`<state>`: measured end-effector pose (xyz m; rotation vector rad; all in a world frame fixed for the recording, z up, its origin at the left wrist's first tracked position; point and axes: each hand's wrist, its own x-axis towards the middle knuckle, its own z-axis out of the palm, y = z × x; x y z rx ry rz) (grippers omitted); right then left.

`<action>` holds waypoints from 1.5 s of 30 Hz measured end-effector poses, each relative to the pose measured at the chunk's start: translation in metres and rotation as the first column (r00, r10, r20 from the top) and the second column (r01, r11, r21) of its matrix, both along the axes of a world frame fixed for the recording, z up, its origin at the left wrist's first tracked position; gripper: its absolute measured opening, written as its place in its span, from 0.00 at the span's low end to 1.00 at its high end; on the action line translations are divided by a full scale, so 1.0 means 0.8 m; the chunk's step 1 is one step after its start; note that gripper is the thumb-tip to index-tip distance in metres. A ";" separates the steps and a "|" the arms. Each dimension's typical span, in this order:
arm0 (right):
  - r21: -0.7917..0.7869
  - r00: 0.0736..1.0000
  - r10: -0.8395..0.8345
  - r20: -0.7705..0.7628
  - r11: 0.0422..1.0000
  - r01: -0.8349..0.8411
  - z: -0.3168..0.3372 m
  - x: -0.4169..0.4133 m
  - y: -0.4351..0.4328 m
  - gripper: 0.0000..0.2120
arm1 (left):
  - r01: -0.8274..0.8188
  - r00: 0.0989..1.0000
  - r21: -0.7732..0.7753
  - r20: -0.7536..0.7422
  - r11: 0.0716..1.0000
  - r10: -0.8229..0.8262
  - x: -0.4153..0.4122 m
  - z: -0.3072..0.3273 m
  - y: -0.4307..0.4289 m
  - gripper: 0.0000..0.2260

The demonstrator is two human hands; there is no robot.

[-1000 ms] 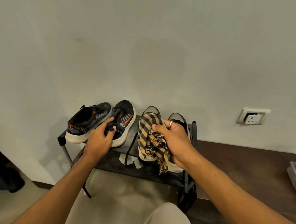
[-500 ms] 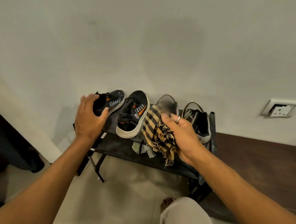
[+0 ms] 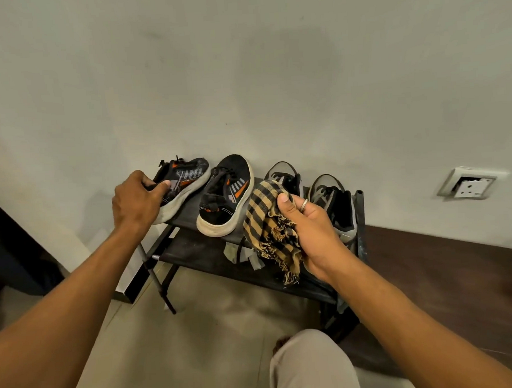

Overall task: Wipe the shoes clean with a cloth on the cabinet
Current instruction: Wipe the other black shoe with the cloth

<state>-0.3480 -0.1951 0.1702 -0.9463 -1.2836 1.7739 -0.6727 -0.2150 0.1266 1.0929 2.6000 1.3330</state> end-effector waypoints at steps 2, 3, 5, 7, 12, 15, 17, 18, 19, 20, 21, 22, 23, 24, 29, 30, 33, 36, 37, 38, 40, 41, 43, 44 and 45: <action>0.002 1.000 -0.010 -0.013 1.000 0.010 0.010 0.007 -0.007 0.15 | -0.004 1.000 0.031 -0.012 1.000 0.004 0.008 0.017 -0.009 0.15; 0.003 1.000 -0.015 -0.023 1.000 0.015 0.014 0.010 -0.009 0.14 | -0.004 1.000 0.046 -0.015 0.999 0.005 0.011 0.026 -0.014 0.15; 0.004 0.999 -0.026 -0.048 1.000 0.026 0.025 0.020 -0.017 0.14 | 0.004 1.000 0.083 -0.019 0.997 -0.003 0.023 0.047 -0.026 0.15; 0.007 0.997 -0.038 -0.065 0.999 0.038 0.038 0.031 -0.027 0.13 | 0.018 0.999 0.131 -0.028 0.991 -0.015 0.039 0.071 -0.039 0.15; 0.024 0.990 -0.072 -0.118 0.997 0.075 0.069 0.065 -0.050 0.13 | 0.117 0.993 0.230 -0.062 0.966 -0.106 0.097 0.131 -0.062 0.16; 0.041 0.985 -0.111 -0.134 0.992 0.118 0.084 0.090 -0.057 0.14 | 0.207 0.977 0.277 -0.102 0.938 -0.185 0.147 0.161 -0.065 0.16; 0.040 0.977 -0.142 -0.157 0.988 0.150 0.093 0.113 -0.062 0.15 | 0.281 0.959 0.297 -0.130 0.913 -0.252 0.188 0.177 -0.063 0.15; 0.039 0.974 -0.154 -0.168 0.986 0.162 0.098 0.123 -0.063 0.14 | 0.315 0.948 0.306 -0.141 0.899 -0.284 0.207 0.182 -0.061 0.15; 0.045 0.969 -0.169 -0.178 0.983 0.180 0.101 0.136 -0.065 0.14 | 0.348 0.937 0.313 -0.149 0.884 -0.316 0.229 0.187 -0.057 0.14; 0.053 0.965 -0.185 -0.185 0.979 0.198 0.104 0.147 -0.066 0.13 | 0.376 0.926 0.319 -0.151 0.870 -0.345 0.248 0.190 -0.054 0.14; 0.061 0.961 -0.203 -0.190 0.974 0.218 0.107 0.161 -0.066 0.12 | 0.403 0.915 0.325 -0.150 0.855 -0.374 0.270 0.192 -0.050 0.14; 0.068 0.956 -0.218 -0.194 0.970 0.235 0.110 0.175 -0.066 0.12 | 0.427 0.904 0.332 -0.147 0.841 -0.401 0.289 0.194 -0.045 0.14; 0.071 0.952 -0.235 -0.197 0.965 0.252 0.112 0.186 -0.066 0.12 | 0.449 0.893 0.336 -0.144 0.828 -0.426 0.307 0.195 -0.042 0.14; 0.072 0.946 -0.253 -0.201 0.959 0.272 0.113 0.202 -0.066 0.12 | 0.478 0.877 0.336 -0.145 0.811 -0.457 0.328 0.196 -0.038 0.13; 0.075 0.911 -0.360 -0.199 0.922 0.381 0.109 0.284 -0.059 0.14 | 0.583 0.809 0.325 -0.146 0.745 -0.569 0.426 0.186 -0.020 0.12; 0.067 0.899 -0.390 -0.198 0.910 0.409 0.105 0.300 -0.057 0.14 | 0.599 0.796 0.325 -0.135 0.732 -0.591 0.445 0.181 -0.016 0.12; 0.026 0.860 -0.472 -0.194 0.874 0.485 0.089 0.348 -0.052 0.13 | 0.638 0.758 0.319 -0.099 0.701 -0.645 0.501 0.160 -0.007 0.12; -0.003 0.819 -0.554 -0.148 0.828 0.560 0.058 0.395 -0.045 0.08 | 0.681 0.721 0.278 -0.090 0.678 -0.687 0.555 0.121 0.009 0.12; -0.004 0.804 -0.582 -0.123 0.810 0.586 0.044 0.408 -0.042 0.07 | 0.690 0.716 0.251 -0.099 0.679 -0.691 0.570 0.106 0.015 0.13; -0.001 0.788 -0.609 -0.088 0.792 0.611 0.029 0.420 -0.037 0.07 | 0.699 0.710 0.225 -0.107 0.679 -0.696 0.583 0.089 0.019 0.13; 0.022 0.752 -0.659 0.004 0.752 0.659 -0.009 0.445 -0.028 0.07 | 0.715 0.698 0.168 -0.113 0.679 -0.707 0.611 0.051 0.028 0.14; 0.027 0.731 -0.681 0.050 0.732 0.680 -0.029 0.458 -0.025 0.07 | 0.718 0.695 0.143 -0.117 0.681 -0.709 0.625 0.029 0.032 0.14; 0.010 0.702 -0.703 0.114 0.707 0.707 -0.068 0.476 -0.021 0.08 | 0.726 0.687 0.102 -0.136 0.680 -0.713 0.644 -0.013 0.036 0.15; -0.007 0.691 -0.709 0.140 0.697 0.717 -0.088 0.485 -0.020 0.09 | 0.735 0.676 0.070 -0.151 0.674 -0.721 0.652 -0.037 0.039 0.15; -0.014 0.683 -0.711 0.166 0.691 0.723 -0.104 0.491 -0.017 0.10 | 0.742 0.664 0.033 -0.170 0.670 -0.728 0.657 -0.058 0.043 0.15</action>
